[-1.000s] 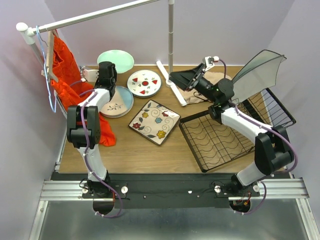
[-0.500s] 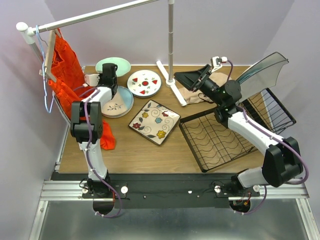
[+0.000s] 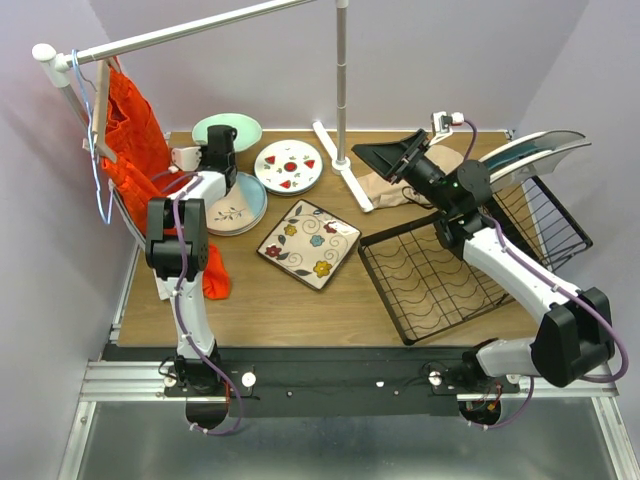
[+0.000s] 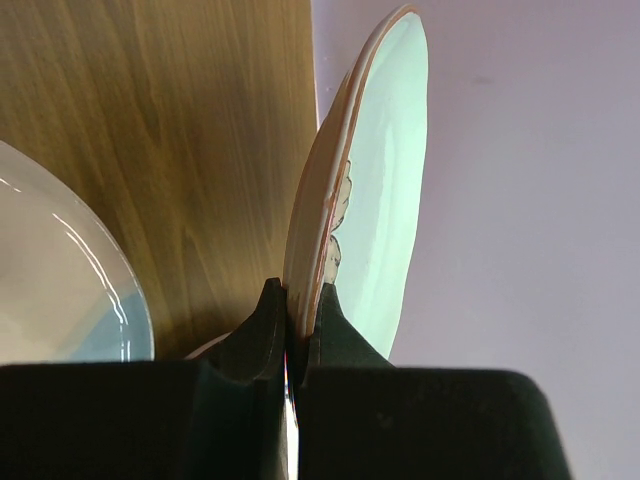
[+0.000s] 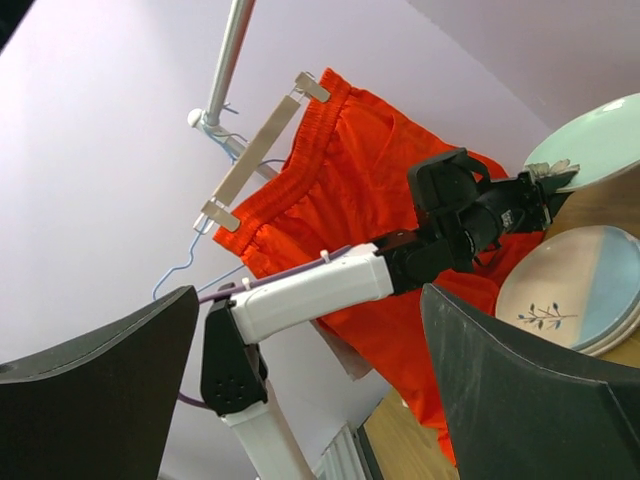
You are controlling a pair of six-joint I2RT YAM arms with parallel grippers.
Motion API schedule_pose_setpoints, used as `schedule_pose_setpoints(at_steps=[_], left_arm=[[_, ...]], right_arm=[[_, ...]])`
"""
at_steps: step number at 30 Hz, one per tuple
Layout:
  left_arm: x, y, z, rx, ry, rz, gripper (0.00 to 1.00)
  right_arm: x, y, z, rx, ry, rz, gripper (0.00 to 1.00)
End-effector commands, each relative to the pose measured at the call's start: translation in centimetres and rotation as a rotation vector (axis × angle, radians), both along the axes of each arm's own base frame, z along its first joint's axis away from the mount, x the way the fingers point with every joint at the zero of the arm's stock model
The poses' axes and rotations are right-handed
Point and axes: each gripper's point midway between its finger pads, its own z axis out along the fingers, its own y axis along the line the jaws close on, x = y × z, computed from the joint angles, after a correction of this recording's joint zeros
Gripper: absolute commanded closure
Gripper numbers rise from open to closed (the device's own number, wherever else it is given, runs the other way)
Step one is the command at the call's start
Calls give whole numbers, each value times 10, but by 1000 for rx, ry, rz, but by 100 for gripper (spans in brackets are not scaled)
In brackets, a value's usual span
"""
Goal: Unload the plates from the dish rack
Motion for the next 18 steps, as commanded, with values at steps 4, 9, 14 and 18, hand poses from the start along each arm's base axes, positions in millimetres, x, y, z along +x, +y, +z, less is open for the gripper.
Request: schedule_pose_setpoints(at_steps=[4, 9, 14, 18], left_arm=[[10, 15, 43, -13, -174, 75, 100], [6, 26, 43, 20, -166, 88, 100], [7, 33, 46, 46, -166, 90, 100], [10, 33, 46, 52, -160, 90, 100]], right_arm=[[8, 5, 5, -34, -15, 4, 0], [13, 3, 0, -45, -8, -25, 0], [17, 15, -8, -75, 4, 40, 0], [11, 27, -7, -109, -27, 129, 1]])
